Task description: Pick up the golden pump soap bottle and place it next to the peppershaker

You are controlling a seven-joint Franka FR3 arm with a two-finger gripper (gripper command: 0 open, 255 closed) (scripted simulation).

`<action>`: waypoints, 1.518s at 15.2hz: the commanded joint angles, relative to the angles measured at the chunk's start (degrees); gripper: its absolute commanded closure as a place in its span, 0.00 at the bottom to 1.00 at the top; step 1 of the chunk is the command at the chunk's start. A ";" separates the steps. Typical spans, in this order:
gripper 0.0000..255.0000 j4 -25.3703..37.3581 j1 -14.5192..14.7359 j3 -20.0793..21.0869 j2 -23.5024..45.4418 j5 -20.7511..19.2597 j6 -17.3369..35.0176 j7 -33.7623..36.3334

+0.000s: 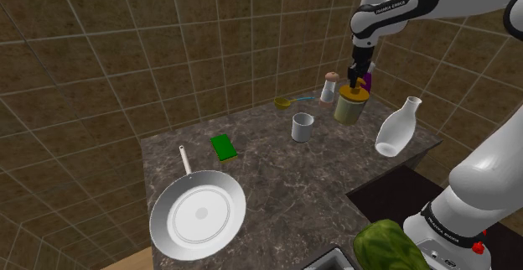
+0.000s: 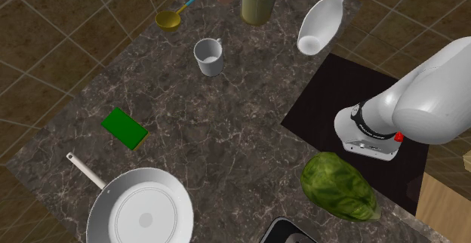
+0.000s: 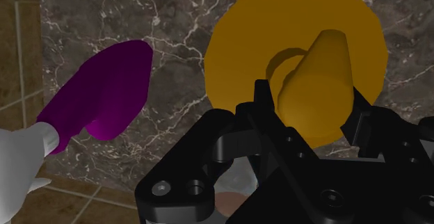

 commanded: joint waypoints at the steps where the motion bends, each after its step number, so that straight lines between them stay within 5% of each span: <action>1: 1.00 -0.67 -0.01 -0.01 0.39 0.01 1.13 0.03; 9: 1.00 -0.66 -0.01 -0.01 0.40 0.02 1.13 0.03; 10: 0.00 -0.66 -0.01 -0.01 0.39 0.01 1.13 0.03; 15: 0.00 -0.66 -0.01 -0.01 0.40 0.02 1.13 0.03; 19: 0.00 5.35 0.16 0.14 -0.74 0.07 -6.02 0.01; 23: 0.00 5.35 0.16 0.14 -0.74 0.07 -6.02 0.01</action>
